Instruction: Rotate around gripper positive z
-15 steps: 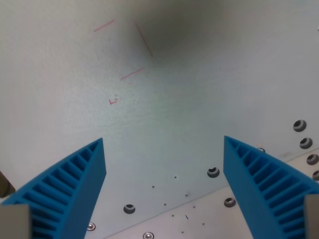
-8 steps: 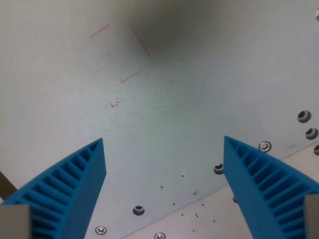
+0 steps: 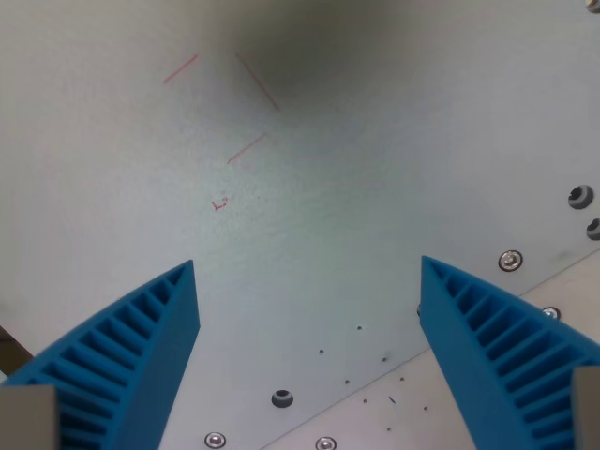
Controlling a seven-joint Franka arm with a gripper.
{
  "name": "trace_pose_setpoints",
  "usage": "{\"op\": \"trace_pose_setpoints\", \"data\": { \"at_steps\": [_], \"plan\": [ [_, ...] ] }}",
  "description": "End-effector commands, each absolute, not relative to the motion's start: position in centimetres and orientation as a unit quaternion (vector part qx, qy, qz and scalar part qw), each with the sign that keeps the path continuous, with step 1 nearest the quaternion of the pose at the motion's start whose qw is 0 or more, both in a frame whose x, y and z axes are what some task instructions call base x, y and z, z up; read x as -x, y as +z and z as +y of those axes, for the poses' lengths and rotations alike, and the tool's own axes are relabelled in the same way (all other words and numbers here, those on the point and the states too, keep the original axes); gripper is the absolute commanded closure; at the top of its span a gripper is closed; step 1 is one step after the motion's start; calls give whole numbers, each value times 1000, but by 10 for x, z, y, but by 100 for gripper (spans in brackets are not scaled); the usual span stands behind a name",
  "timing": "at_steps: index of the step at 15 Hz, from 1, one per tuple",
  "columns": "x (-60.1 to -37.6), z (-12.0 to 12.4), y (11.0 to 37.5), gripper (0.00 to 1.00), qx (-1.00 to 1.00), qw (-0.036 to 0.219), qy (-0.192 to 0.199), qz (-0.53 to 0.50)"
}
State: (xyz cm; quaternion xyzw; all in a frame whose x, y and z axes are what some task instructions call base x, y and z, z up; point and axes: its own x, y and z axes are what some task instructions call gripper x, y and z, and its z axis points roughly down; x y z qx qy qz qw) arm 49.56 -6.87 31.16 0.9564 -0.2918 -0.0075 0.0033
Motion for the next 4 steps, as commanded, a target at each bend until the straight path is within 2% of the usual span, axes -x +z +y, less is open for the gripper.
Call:
{"op": "trace_pose_setpoints", "data": {
  "at_steps": [1, 4],
  "plan": [
    [-496, -69, 313, 0, -931, 4, -5, -366],
    [-496, -69, 313, 0, -924, 4, -5, -382]
  ]
}}
